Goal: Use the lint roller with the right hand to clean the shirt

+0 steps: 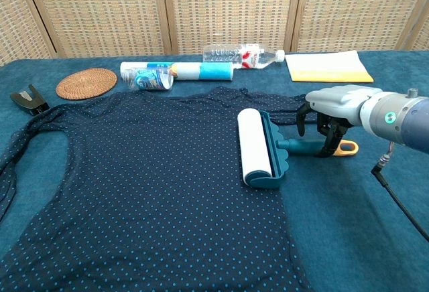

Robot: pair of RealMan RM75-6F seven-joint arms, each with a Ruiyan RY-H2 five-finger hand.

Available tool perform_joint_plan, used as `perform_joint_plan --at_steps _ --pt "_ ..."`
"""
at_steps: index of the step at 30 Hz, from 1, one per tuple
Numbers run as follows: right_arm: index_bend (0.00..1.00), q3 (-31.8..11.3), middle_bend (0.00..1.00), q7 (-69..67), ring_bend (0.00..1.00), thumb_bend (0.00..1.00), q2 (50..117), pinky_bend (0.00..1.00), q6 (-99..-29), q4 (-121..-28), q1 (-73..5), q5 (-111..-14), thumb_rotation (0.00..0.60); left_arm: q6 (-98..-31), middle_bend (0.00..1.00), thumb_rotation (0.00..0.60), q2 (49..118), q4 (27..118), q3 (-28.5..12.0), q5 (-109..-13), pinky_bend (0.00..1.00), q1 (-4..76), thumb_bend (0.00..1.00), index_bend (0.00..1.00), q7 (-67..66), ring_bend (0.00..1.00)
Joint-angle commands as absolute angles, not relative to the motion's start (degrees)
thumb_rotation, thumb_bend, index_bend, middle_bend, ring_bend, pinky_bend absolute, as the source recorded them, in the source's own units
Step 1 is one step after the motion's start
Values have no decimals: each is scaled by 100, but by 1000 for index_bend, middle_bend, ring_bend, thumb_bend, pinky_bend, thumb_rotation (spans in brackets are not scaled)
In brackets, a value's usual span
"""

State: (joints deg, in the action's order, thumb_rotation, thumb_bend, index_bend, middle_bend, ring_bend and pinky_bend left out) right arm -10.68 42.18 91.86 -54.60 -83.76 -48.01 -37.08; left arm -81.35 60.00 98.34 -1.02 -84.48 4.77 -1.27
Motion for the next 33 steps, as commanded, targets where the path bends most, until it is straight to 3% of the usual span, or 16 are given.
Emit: perform_joint_plan --at_steps 1,13,17,24,33 --pt "433 -1026 996 4190 1000 403 9246 1000 -5443 -8303 -4831 -3692 600 -8128 0 600 6004 9834 -100 -8444 0 482 0 0 -135 0" --pt "465 -864 996 4264 1000 455 9534 1000 -5427 -7877 -4944 -3667 600 -8091 0 600 6023 9838 -99 -8371 0 497 0 0 -189 0" --pt "491 -821 995 4263 1000 520 9554 1000 -5385 -7815 -4952 -3661 600 -8078 0 600 6032 9841 -99 -8359 0 507 0 0 -213 0" --pt "661 -809 1000 4185 1000 791 9565 1000 -5381 -7749 -4947 -3728 600 -8069 0 600 6039 9853 -99 -8347 0 516 0 0 -239 0" --pt "710 -859 1000 4281 1000 807 9306 1000 -5670 -8028 -5010 -4150 600 -8029 0 600 6027 9853 -95 -8339 0 538 0 0 -192 0"
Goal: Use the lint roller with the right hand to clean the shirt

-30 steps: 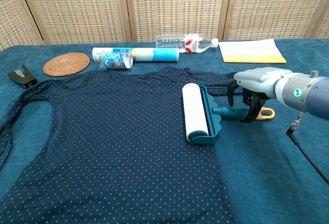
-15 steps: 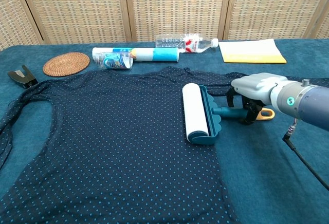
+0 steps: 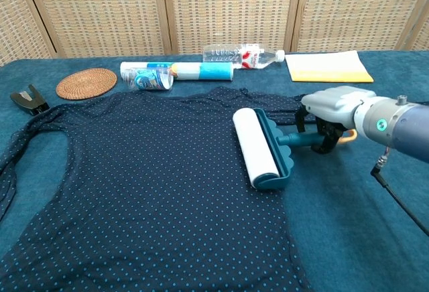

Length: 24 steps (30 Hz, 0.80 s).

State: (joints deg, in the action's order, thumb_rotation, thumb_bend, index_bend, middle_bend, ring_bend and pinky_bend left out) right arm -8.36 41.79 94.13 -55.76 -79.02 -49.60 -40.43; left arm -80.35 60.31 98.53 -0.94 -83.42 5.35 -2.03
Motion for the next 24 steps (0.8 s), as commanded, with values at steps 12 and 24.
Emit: perform_joint_plan --at_steps 12,24 --pt "713 -1251 1000 5817 1000 799 8914 1000 -5974 -8602 -5828 -3654 600 -7913 0 600 5955 9815 -115 -8294 0 597 0 0 67 0" --pt "716 -1195 1000 7988 1000 791 9832 1000 -6020 -7252 -7180 -2977 600 -7592 0 600 5906 9629 -195 -8046 0 735 0 0 440 0"
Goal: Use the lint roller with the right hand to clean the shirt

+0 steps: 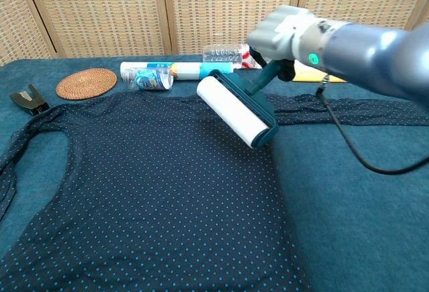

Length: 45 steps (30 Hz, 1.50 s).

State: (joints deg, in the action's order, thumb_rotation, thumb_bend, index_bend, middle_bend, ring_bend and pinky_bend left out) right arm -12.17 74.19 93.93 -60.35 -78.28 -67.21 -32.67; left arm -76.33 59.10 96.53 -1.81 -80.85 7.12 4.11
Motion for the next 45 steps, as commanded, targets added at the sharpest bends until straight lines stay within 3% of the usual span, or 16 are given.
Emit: perform_joint_plan --at_steps 1,12,21,36,45 --pt "716 -1171 1000 8065 1000 791 9896 1000 -6009 -7164 -7226 -2950 600 -7580 0 600 5908 9624 -195 -8038 0 740 0 0 445 0" --pt "718 -895 1000 8565 1000 791 10309 1000 -5894 -6786 -7450 -2770 600 -7525 0 600 5938 9592 -179 -8013 0 770 0 0 421 0" --pt "718 -475 1000 9038 1000 792 10359 1000 -6324 -7560 -7532 -3292 600 -7573 0 600 5960 9608 -149 -8074 0 762 0 0 364 0" --pt "718 -212 1000 9805 1000 792 10653 1000 -6817 -8696 -7692 -3540 600 -7499 0 600 6029 9605 -127 -8036 0 804 0 0 220 0" --pt "717 -132 1000 10008 1000 792 10782 1000 -6902 -8927 -7748 -3592 600 -7502 0 600 6028 9600 -124 -8033 0 807 0 0 241 0"
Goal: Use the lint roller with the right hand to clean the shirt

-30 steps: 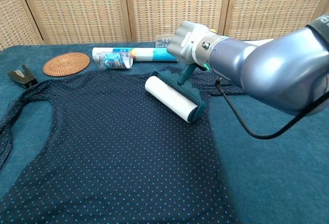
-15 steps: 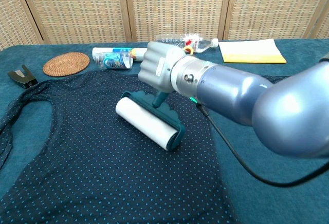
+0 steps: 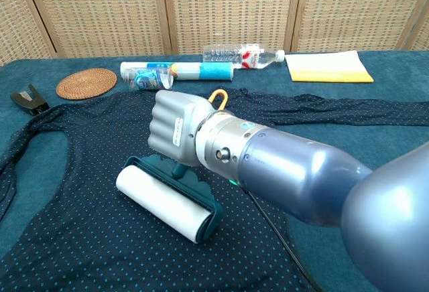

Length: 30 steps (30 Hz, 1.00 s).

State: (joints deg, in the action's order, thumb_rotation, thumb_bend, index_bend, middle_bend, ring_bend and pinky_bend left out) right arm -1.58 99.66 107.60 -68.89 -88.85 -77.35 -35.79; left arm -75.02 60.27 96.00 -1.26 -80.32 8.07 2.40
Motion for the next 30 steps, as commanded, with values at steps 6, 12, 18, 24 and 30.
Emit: perform_joint_plan --at_steps 6,12,18,24,30 --pt "717 12 1000 10151 1000 791 10847 1000 -6938 -9140 -7769 -3667 600 -7513 0 600 6031 9606 -114 -8046 0 806 0 0 225 0" --pt "717 197 1000 10238 1000 790 10811 1000 -6984 -8936 -7761 -3882 600 -7520 0 600 6026 9599 -118 -8040 0 804 0 0 253 0" --pt "710 283 1000 10133 1000 790 10658 1000 -7016 -8680 -7628 -3944 600 -7499 0 600 6025 9582 -114 -8033 0 811 0 0 279 0" --pt "702 447 1000 9696 1000 785 10407 1000 -6898 -7796 -7314 -4083 600 -7490 0 600 6030 9572 -119 -8024 0 820 0 0 284 0" --pt "699 522 1000 9558 1000 762 10307 1000 -6695 -7070 -7138 -4188 600 -7473 0 600 6055 9572 -120 -8001 0 833 0 0 217 0"
